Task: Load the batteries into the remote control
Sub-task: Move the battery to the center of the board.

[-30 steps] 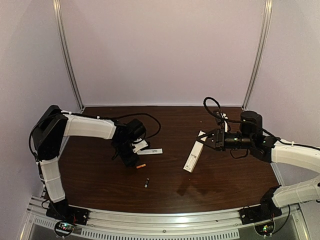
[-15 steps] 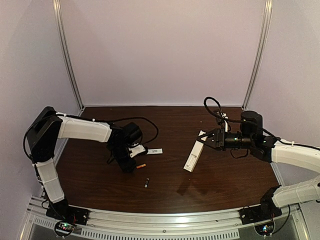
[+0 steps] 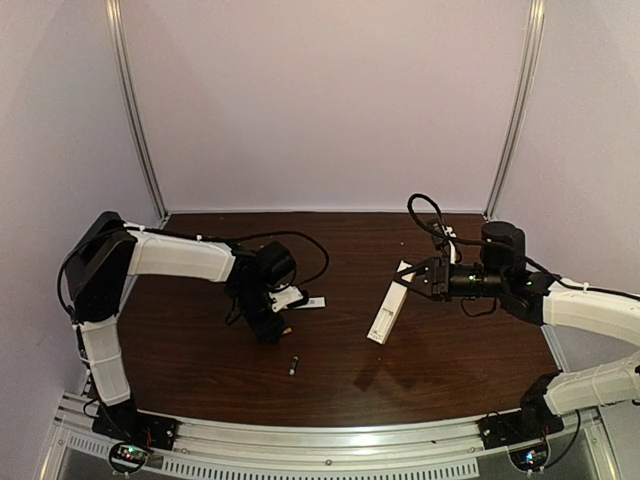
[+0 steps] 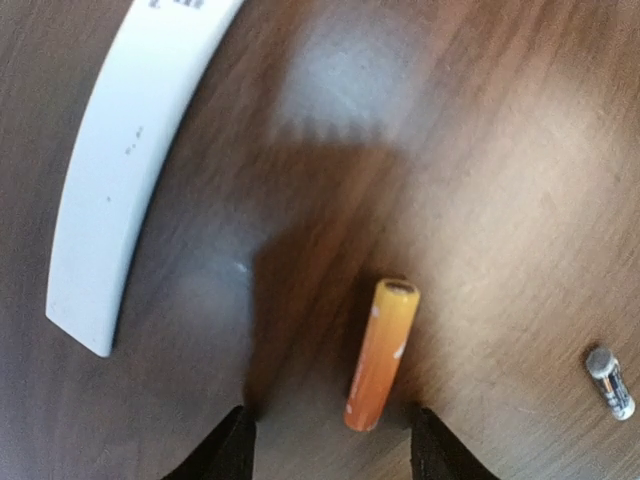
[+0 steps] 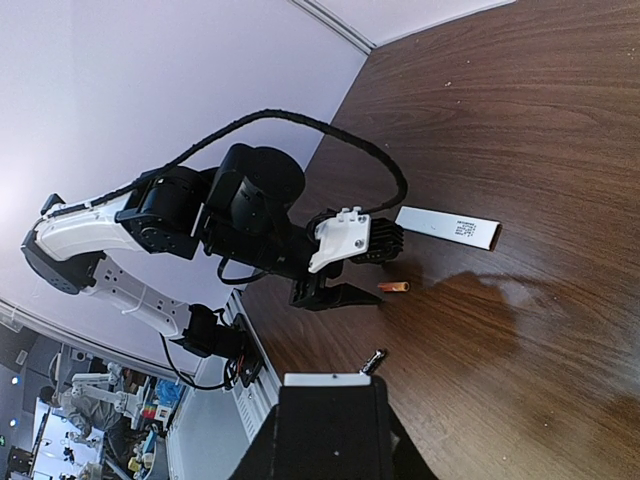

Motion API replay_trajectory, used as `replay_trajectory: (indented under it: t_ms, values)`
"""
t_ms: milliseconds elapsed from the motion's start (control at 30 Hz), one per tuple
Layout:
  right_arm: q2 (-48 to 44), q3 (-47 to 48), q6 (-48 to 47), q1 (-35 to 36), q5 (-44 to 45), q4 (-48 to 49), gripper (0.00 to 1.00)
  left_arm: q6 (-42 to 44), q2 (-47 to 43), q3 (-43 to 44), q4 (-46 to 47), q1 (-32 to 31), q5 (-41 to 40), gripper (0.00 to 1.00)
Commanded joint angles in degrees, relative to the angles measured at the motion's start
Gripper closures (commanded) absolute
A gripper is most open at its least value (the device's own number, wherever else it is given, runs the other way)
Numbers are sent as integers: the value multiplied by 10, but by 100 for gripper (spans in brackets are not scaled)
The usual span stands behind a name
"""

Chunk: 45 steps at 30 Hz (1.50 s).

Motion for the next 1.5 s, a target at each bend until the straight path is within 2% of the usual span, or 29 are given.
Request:
replay_trajectory:
  t_ms: [0, 333, 833, 1167, 1367, 1467]
  values:
    - [-3, 2, -4, -5, -4, 10, 93, -12, 29, 31, 6, 1, -24, 45]
    - [0, 4, -9, -11, -7, 8, 93, 0, 44, 33, -6, 24, -81, 48]
    - [2, 1, -8, -17, -11, 14, 93, 1, 93, 110, 11, 42, -142, 50]
    - [2, 2, -10, -21, -15, 13, 93, 20, 97, 103, 3, 61, -205, 53]
    - [1, 0, -9, -22, -14, 13, 93, -25, 52, 99, 18, 67, -200, 49]
    - [-1, 1, -13, -22, -11, 5, 93, -102, 2, 76, 30, 67, -185, 48]
